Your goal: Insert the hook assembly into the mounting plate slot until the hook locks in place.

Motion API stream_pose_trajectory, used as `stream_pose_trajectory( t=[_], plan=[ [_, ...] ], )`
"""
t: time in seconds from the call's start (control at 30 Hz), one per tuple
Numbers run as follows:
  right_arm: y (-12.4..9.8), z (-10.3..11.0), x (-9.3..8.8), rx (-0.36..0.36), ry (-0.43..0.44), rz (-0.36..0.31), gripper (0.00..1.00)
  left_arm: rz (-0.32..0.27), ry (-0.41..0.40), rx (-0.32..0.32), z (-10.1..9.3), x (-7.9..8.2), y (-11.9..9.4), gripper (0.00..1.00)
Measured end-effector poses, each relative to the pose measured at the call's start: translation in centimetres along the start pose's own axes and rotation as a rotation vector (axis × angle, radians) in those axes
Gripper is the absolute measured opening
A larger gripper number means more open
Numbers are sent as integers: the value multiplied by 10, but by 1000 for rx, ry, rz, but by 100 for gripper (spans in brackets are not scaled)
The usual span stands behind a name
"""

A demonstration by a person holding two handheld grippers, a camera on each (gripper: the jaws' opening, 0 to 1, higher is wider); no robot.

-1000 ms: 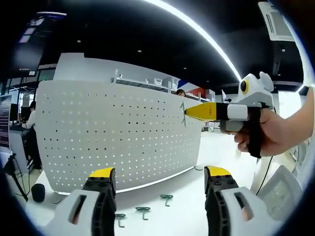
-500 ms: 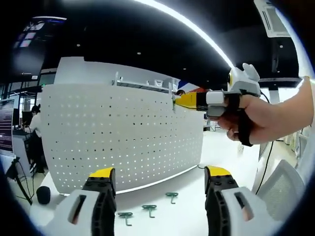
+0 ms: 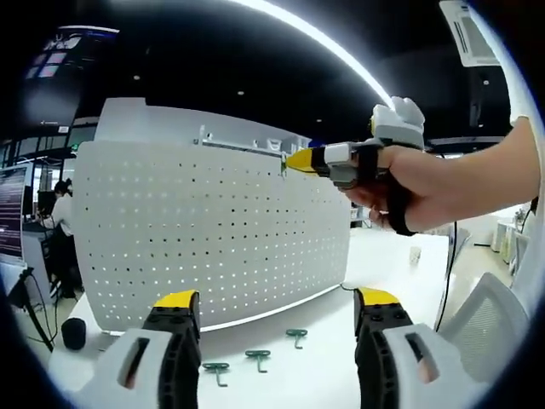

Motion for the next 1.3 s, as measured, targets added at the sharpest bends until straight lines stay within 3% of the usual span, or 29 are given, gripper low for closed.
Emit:
stream_pose_trajectory(
  t=[0.6, 1.3],
  plan=[
    [29, -6, -4, -59, 11, -11, 1, -16, -4, 33, 5, 0, -2, 75],
    [65, 0, -13, -78, -69, -33, 1, -47, 21, 23, 3, 5, -3, 75]
  ],
)
Point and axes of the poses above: the point that each gripper's makers call its tool centre point, and the gripper's own axes: y roughly forward along the fingers, z roughly to its left, x roughly out of its top, the point moved 8 cm from there along -y, roughly backward along the fingers, and after that the axes turned 9 degrees about -z, right-handed, at the moved point
